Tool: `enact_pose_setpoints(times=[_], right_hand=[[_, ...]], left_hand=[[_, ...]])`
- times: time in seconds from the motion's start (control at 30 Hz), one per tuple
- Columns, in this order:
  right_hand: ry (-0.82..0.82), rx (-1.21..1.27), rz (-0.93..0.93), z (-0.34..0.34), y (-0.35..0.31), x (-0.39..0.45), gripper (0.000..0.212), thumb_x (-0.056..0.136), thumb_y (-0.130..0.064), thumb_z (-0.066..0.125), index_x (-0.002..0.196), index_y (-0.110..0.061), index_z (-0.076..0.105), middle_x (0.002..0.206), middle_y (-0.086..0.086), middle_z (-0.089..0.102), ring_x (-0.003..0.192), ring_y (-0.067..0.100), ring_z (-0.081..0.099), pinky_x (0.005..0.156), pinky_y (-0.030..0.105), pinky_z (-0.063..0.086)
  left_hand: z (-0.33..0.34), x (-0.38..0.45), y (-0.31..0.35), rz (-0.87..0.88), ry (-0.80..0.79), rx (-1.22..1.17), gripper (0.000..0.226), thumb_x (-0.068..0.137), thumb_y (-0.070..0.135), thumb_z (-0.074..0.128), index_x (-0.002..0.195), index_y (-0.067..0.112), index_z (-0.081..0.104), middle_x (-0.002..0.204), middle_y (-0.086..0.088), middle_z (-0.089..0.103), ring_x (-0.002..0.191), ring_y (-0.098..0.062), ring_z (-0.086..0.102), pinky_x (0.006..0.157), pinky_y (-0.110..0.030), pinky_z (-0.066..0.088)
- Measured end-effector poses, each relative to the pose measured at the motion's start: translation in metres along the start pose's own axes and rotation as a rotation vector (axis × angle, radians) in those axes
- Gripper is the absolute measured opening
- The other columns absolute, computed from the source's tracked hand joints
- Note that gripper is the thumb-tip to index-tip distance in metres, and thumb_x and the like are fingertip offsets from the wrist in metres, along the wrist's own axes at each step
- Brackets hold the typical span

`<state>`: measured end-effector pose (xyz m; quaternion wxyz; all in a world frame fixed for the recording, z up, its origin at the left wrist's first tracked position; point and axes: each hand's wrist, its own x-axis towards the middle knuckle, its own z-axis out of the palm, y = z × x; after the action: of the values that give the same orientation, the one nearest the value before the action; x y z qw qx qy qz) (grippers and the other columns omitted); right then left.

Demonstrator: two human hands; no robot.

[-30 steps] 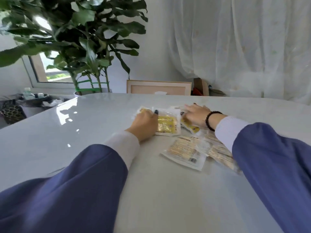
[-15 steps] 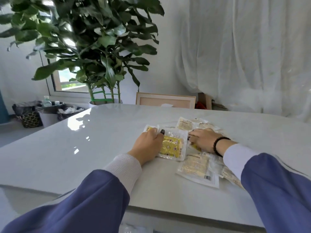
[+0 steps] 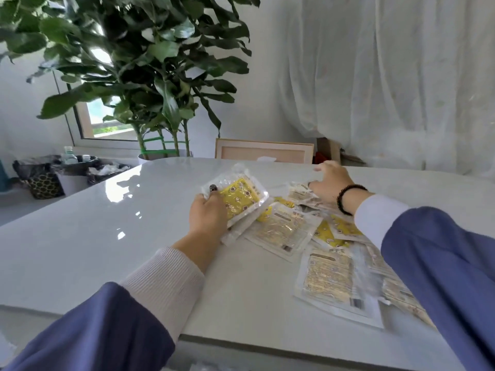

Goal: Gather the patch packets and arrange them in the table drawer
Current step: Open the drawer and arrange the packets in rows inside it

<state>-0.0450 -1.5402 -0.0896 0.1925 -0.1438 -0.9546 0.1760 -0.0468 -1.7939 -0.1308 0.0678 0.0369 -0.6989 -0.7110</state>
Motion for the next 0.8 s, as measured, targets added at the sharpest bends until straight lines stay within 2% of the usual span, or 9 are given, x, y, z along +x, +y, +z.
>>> enact_pose_setpoints(times=[0.1,0.2,0.27,0.43,0.5,0.57,0.63,0.7,0.8], right_hand=[[-0.242,-0.115,0.038,0.027,-0.013,0.017,0.078,0.089,-0.055,0.048,0.15,-0.016,0.018,0.16,0.007,0.008,0.146,0.029,0.006,0.117,0.04,0.012],[-0.426,-0.111,0.088,0.045,-0.019,0.017,0.077,0.09,-0.064,0.034,0.152,-0.022,0.012,0.159,0.006,0.011,0.146,0.029,0.013,0.115,0.041,0.014],[-0.424,-0.197,0.069,0.042,-0.019,0.015,0.078,0.089,-0.069,0.028,0.151,-0.022,0.018,0.159,0.004,0.016,0.145,0.027,0.018,0.115,0.041,0.017],[-0.476,-0.42,0.042,0.031,-0.021,0.004,0.088,0.08,-0.079,0.02,0.146,-0.021,0.032,0.153,0.006,0.033,0.137,0.027,0.034,0.111,0.042,0.03],[-0.367,-0.444,0.022,0.023,-0.028,0.0,0.082,0.082,-0.074,0.027,0.137,-0.016,0.045,0.139,0.011,0.049,0.122,0.03,0.048,0.102,0.04,0.041],[-0.139,-0.395,0.01,0.018,-0.029,0.004,0.07,0.085,-0.066,0.038,0.13,-0.014,0.051,0.128,0.012,0.057,0.111,0.031,0.054,0.094,0.039,0.046],[-0.045,-0.341,0.025,0.019,-0.023,0.008,0.065,0.086,-0.057,0.049,0.136,-0.017,0.043,0.136,0.01,0.052,0.12,0.032,0.05,0.096,0.04,0.044],[-0.163,-0.266,0.112,0.029,-0.01,0.012,0.074,0.084,-0.054,0.054,0.144,-0.018,0.031,0.145,0.011,0.042,0.129,0.032,0.041,0.102,0.041,0.038],[-0.287,-0.184,0.214,0.034,-0.005,0.014,0.079,0.084,-0.052,0.054,0.148,-0.016,0.022,0.135,0.015,0.049,0.118,0.032,0.045,0.087,0.033,0.039]], left_hand=[[-0.002,0.006,-0.004,-0.01,0.018,-0.032,0.027,0.098,0.039,0.04,0.088,0.016,0.051,0.076,-0.002,0.054,0.073,-0.025,0.055,0.073,-0.034,0.046],[-0.002,0.009,-0.006,-0.012,0.061,-0.034,0.025,0.099,0.039,0.039,0.089,0.018,0.049,0.077,-0.001,0.054,0.075,-0.025,0.056,0.078,-0.036,0.048],[-0.001,0.009,-0.007,-0.049,0.056,-0.075,0.021,0.099,0.035,0.039,0.094,0.017,0.05,0.082,-0.003,0.057,0.079,-0.026,0.058,0.08,-0.038,0.049],[-0.003,-0.001,-0.002,-0.059,0.056,-0.092,0.02,0.1,0.03,0.037,0.1,0.014,0.05,0.082,-0.005,0.056,0.073,-0.024,0.055,0.065,-0.031,0.04],[-0.003,-0.003,0.0,-0.056,0.061,-0.085,0.022,0.101,0.031,0.037,0.101,0.013,0.051,0.078,-0.005,0.055,0.07,-0.023,0.054,0.065,-0.032,0.041],[-0.003,-0.006,0.001,-0.06,0.062,-0.08,0.021,0.101,0.03,0.037,0.099,0.014,0.051,0.076,-0.002,0.052,0.068,-0.021,0.053,0.066,-0.034,0.045],[-0.003,-0.006,0.002,-0.079,0.055,-0.103,0.02,0.1,0.03,0.038,0.095,0.016,0.05,0.084,-0.006,0.057,0.078,-0.026,0.059,0.077,-0.043,0.053],[-0.002,-0.008,0.003,-0.093,0.063,-0.119,0.021,0.1,0.029,0.038,0.1,0.012,0.051,0.089,-0.009,0.056,0.079,-0.025,0.057,0.079,-0.044,0.053],[-0.003,-0.007,0.005,-0.108,0.059,-0.124,0.026,0.101,0.03,0.036,0.11,0.01,0.05,0.089,-0.007,0.055,0.079,-0.024,0.054,0.081,-0.043,0.052]])
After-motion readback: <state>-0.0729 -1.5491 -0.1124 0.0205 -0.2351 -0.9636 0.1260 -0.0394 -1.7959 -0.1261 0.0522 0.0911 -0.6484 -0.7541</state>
